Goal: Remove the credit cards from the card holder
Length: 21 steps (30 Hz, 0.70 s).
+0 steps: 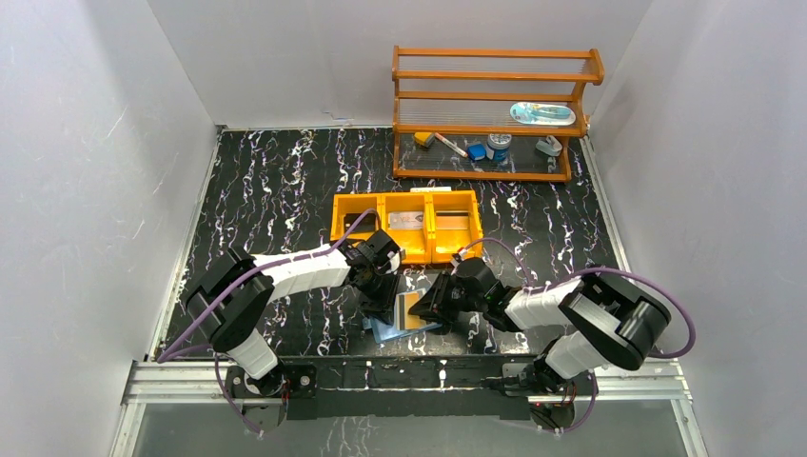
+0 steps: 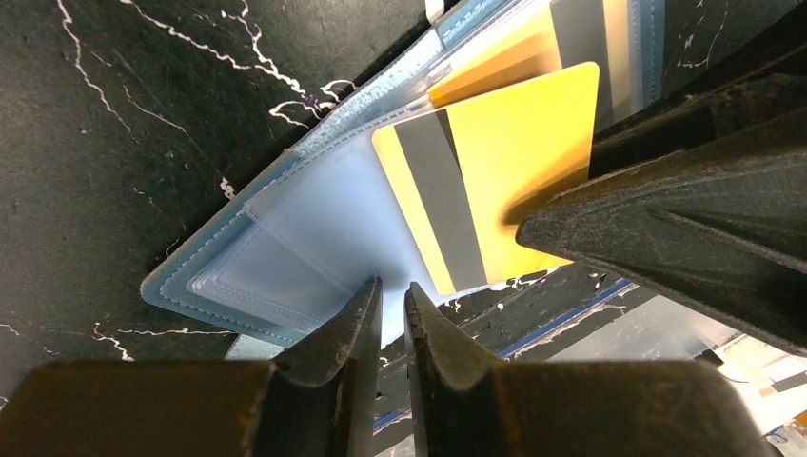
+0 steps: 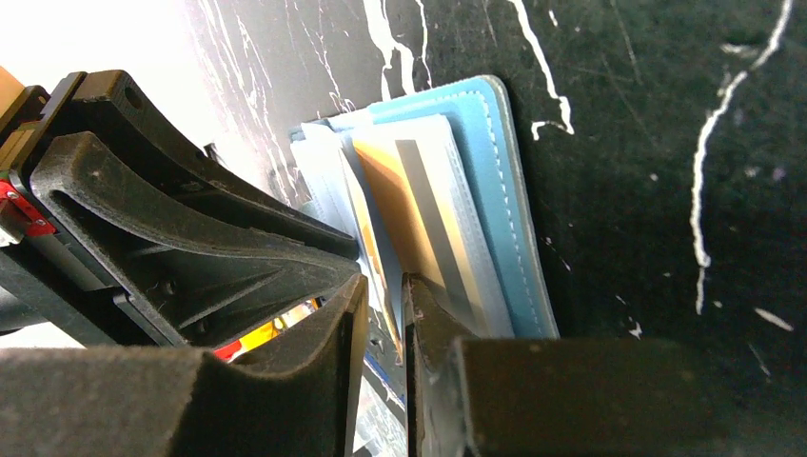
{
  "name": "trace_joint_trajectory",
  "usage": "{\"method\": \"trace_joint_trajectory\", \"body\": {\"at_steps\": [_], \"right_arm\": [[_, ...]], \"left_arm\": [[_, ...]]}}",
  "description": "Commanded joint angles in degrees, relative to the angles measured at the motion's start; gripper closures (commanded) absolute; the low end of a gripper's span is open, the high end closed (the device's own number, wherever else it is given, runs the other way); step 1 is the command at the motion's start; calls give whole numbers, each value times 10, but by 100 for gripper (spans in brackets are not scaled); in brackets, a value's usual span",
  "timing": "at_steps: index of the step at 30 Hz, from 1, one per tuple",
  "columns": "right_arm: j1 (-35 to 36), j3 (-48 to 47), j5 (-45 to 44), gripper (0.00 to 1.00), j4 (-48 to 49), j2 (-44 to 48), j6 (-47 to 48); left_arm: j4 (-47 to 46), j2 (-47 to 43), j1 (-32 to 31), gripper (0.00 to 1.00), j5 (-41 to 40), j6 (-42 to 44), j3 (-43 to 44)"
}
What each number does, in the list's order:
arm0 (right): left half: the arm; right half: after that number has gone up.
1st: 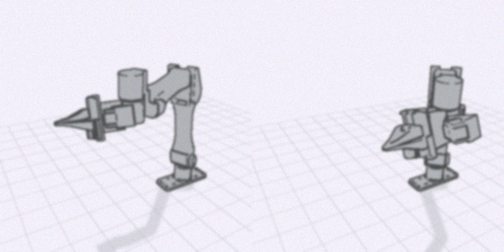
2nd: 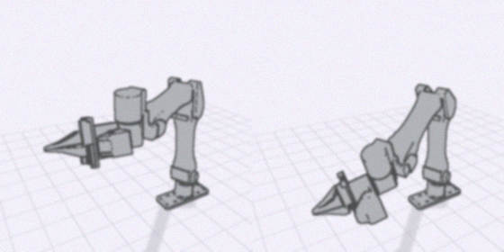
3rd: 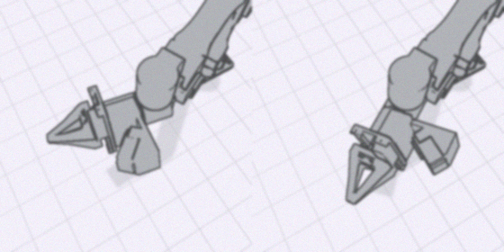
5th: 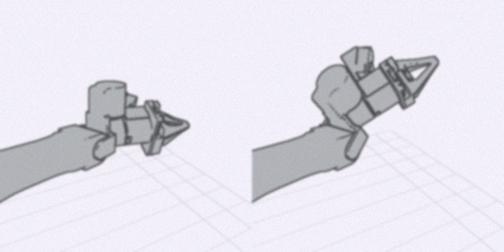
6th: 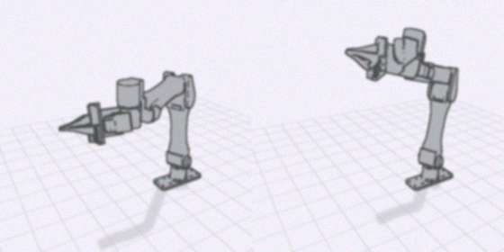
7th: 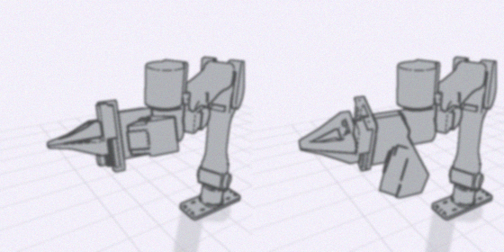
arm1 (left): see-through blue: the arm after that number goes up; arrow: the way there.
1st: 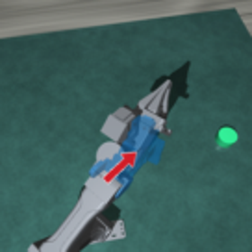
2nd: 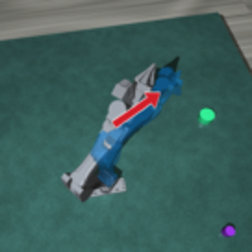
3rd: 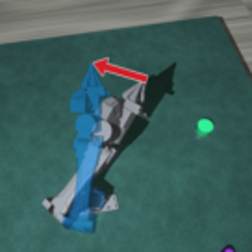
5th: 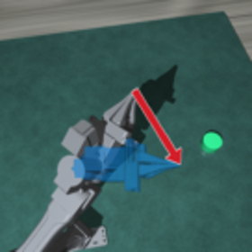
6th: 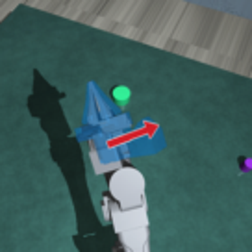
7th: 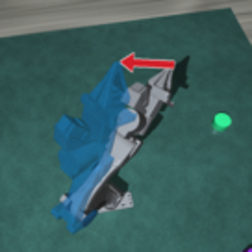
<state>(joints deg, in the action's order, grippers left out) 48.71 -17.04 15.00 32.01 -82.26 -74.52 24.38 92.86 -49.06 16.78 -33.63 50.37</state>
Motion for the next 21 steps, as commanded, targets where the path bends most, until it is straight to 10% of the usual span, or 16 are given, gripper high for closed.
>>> {"method": "trace_joint_trajectory", "body": {"at_steps": [1, 12, 21], "right_arm": [[-2, -5, 4, 73, 32, -20, 28], [-3, -21, -52, 99, -110, 75, 95], [-6, -70, -91, 100, -243, 207, 168]], "left_arm": [[28, 35, -4, 85, -59, 14, -29], [38, 2, -4, 85, -90, 6, -23], [62, -24, -3, 84, -142, 29, 3]]}}
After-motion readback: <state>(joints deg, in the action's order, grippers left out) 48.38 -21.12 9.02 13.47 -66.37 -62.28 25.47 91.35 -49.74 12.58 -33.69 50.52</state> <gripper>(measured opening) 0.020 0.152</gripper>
